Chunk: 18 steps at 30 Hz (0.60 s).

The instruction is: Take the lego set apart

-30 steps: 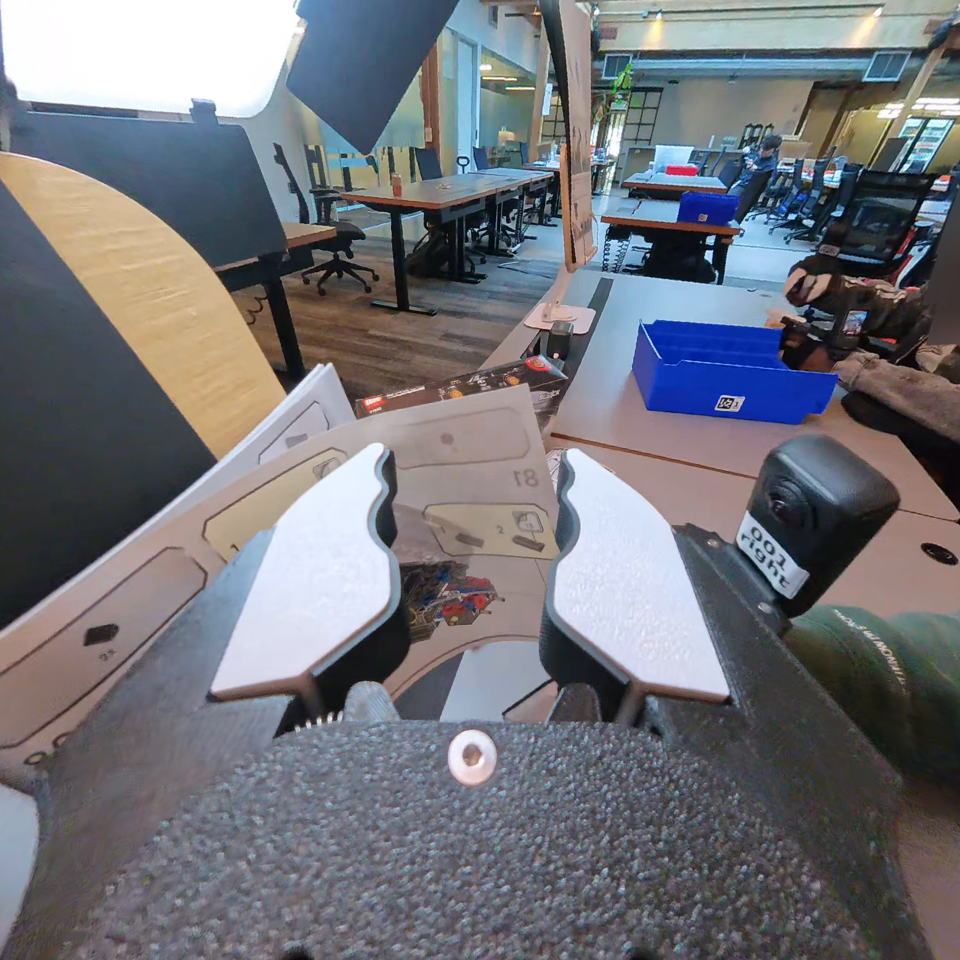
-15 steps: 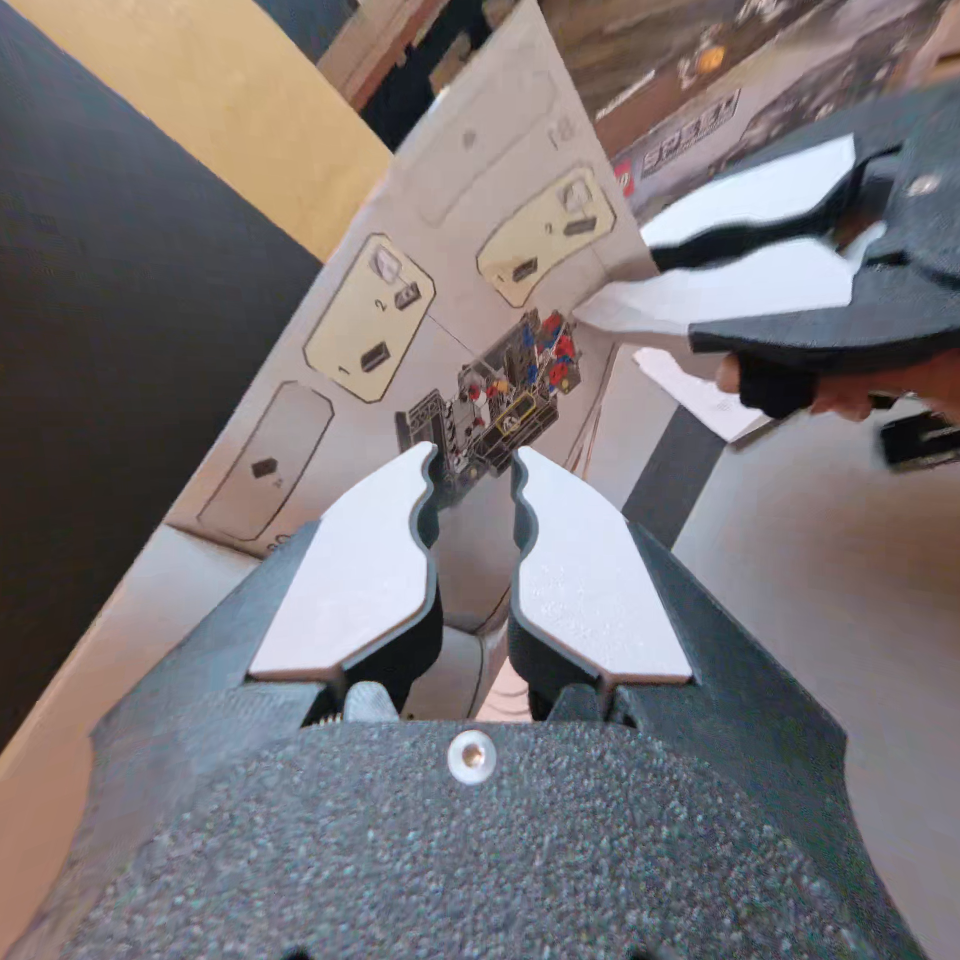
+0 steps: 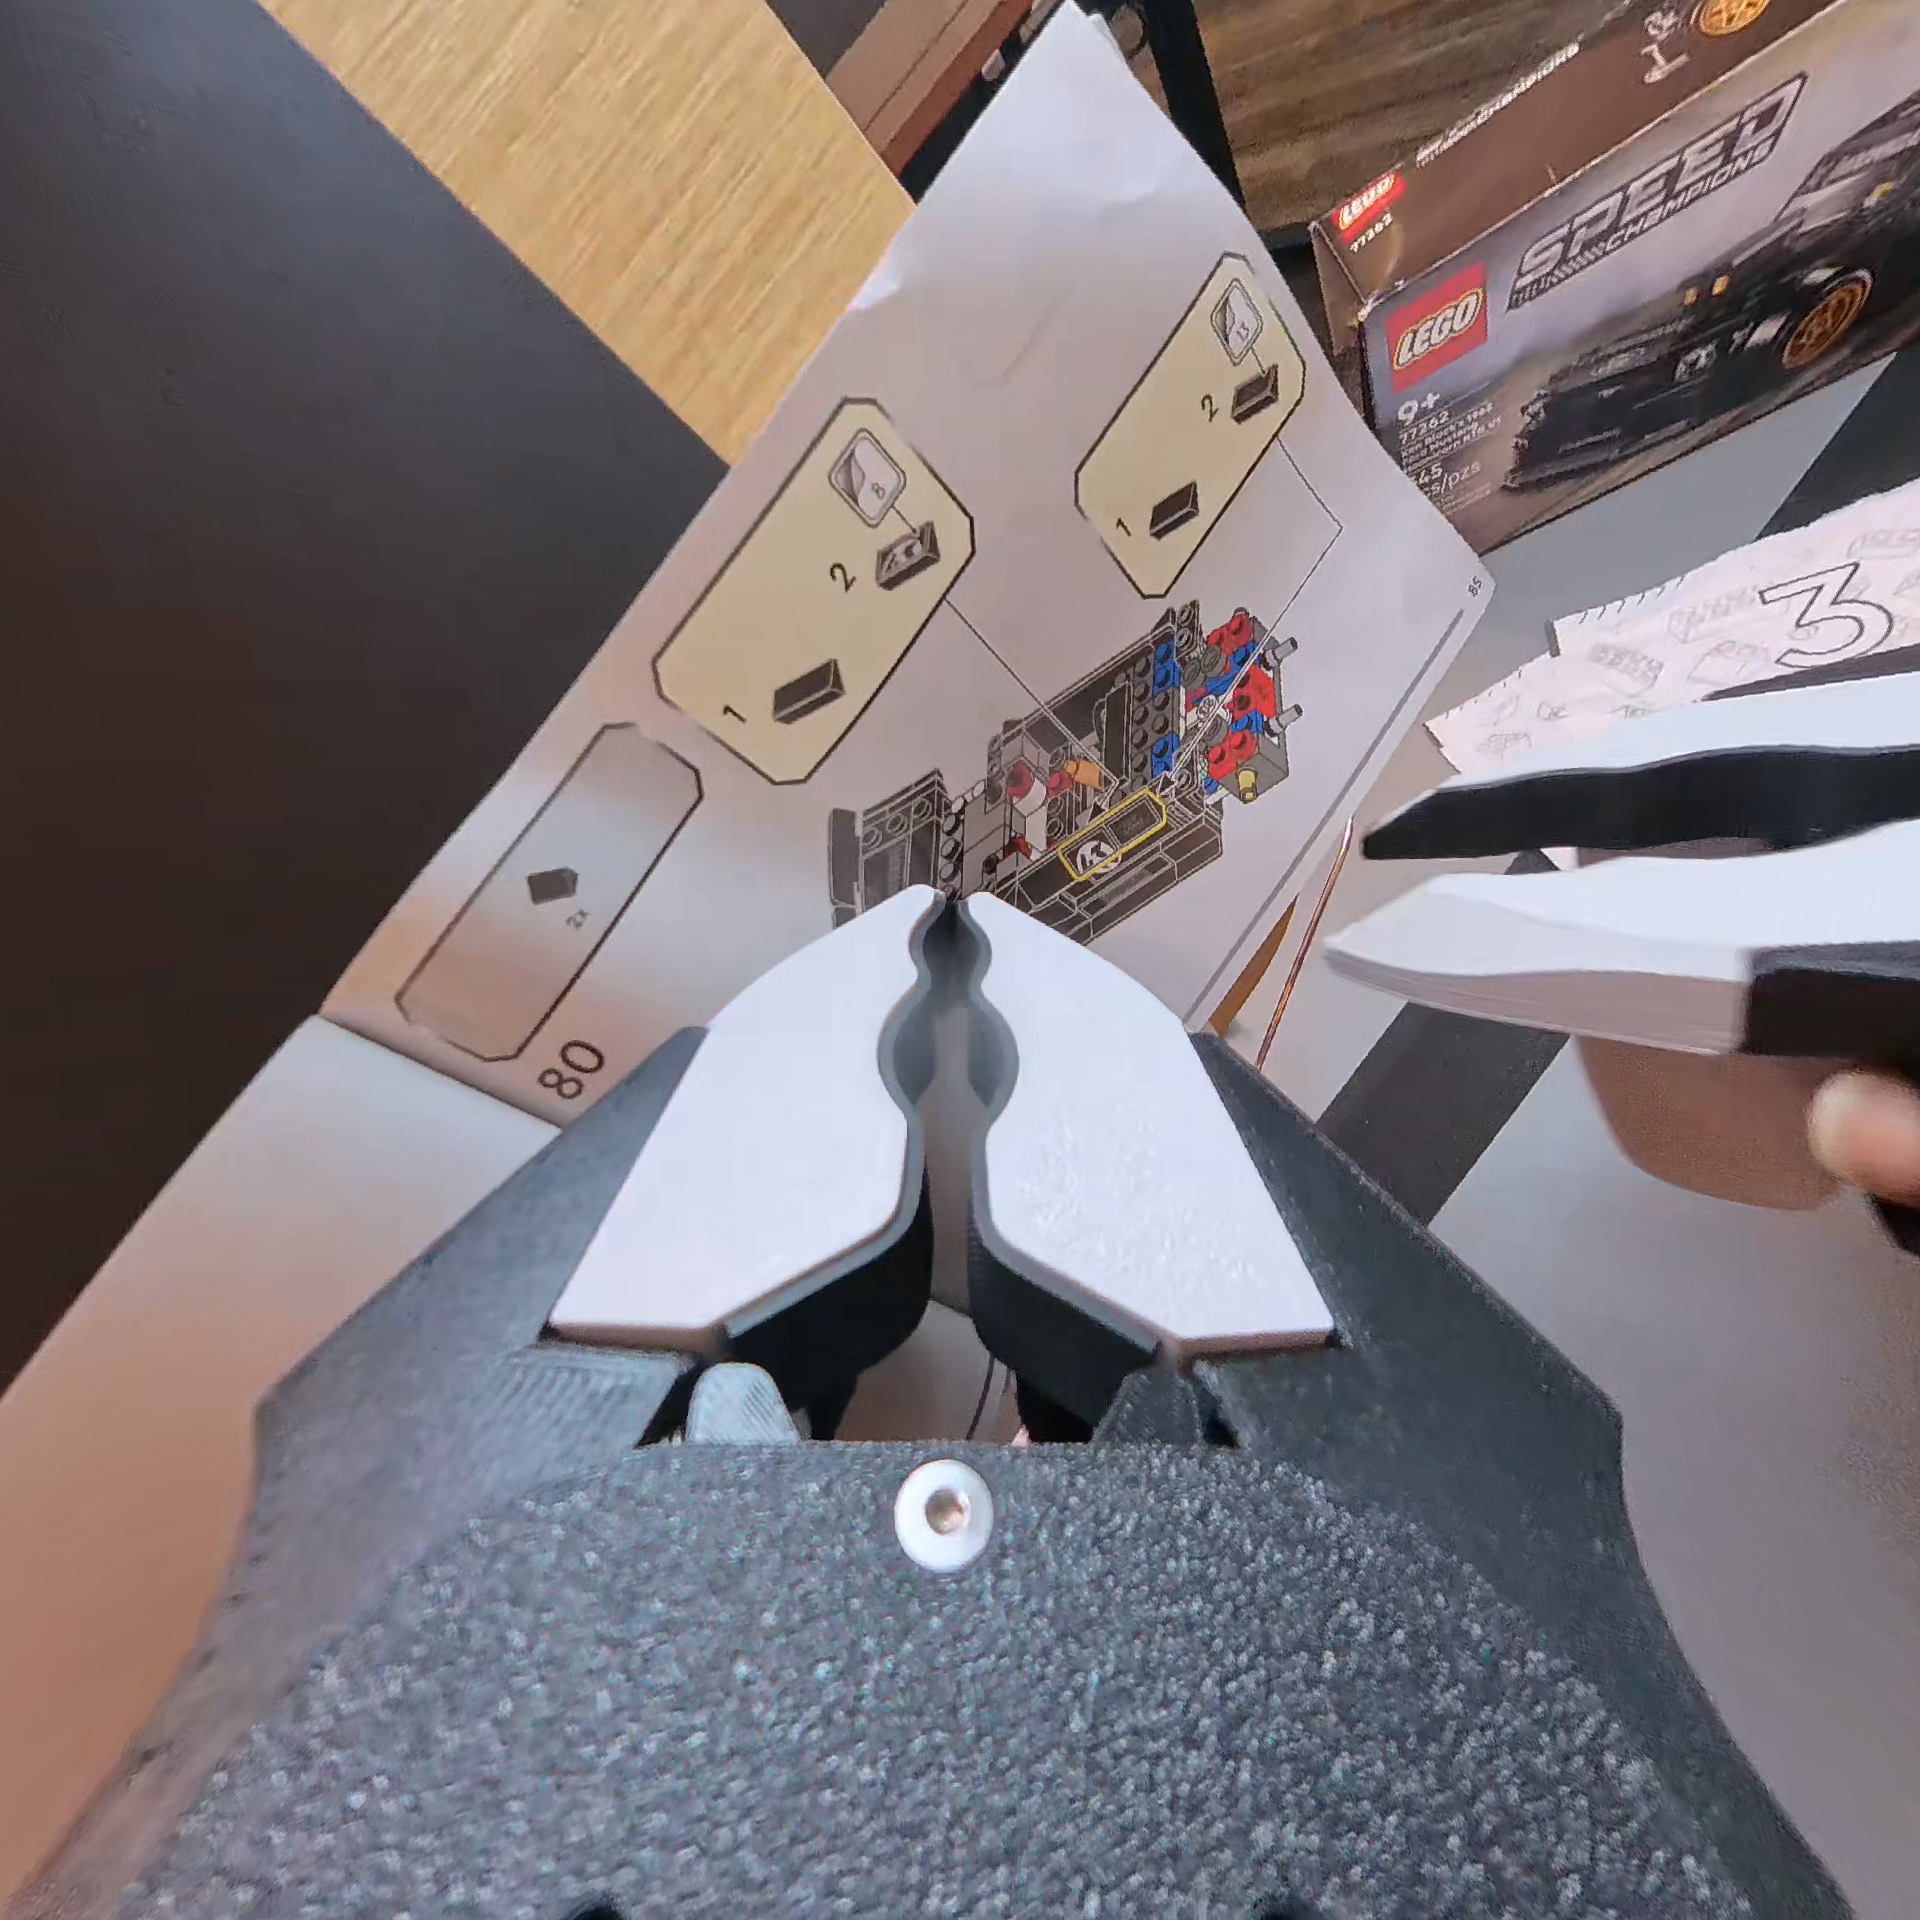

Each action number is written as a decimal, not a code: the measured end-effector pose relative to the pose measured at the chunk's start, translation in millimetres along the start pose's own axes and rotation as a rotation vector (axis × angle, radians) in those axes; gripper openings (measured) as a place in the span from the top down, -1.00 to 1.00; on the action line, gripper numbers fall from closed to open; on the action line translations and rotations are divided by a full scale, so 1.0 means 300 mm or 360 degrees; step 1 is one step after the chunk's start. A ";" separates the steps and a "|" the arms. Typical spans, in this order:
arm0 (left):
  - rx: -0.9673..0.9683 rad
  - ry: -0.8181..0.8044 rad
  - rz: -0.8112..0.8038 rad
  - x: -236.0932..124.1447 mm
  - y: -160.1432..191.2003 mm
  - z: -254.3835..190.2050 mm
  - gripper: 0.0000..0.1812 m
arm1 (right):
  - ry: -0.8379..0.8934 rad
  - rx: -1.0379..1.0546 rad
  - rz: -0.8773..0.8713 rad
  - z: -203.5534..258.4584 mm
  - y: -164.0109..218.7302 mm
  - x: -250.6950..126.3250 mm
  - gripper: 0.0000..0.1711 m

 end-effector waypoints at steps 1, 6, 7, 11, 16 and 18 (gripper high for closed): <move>-0.0001 -0.0007 -0.0009 0.000 0.001 -0.001 1.00 | 0.0054 0.0007 0.0000 -0.008 -0.003 0.014 0.66; -0.0007 -0.0018 -0.0010 0.006 0.000 -0.002 1.00 | -0.0011 0.0369 -0.0178 -0.052 0.028 0.012 0.91; -0.0002 -0.0022 -0.0011 0.007 0.001 -0.001 1.00 | -0.0042 0.0497 -0.0218 -0.061 0.051 0.009 0.91; 0.0011 -0.0051 -0.0018 0.007 0.001 -0.005 1.00 | -0.0254 0.0922 -0.0462 -0.078 0.107 0.001 0.94; 0.0001 -0.0042 -0.0014 0.008 0.001 -0.003 1.00 | -0.0178 0.0276 -0.0513 0.006 0.032 -0.016 0.98; 0.0000 -0.0029 -0.0010 0.007 0.000 -0.002 1.00 | -0.0097 -0.0081 -0.0406 0.037 0.006 -0.007 0.98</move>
Point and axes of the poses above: each gripper's, where its closed fingertips meet, x out along the fingers, y out of its underside, z = x × y across the jaws, the point moved 6 cm from there along -x, back along the fingers, and after that the axes turned 14 degrees about -y, right-handed, at the moved point
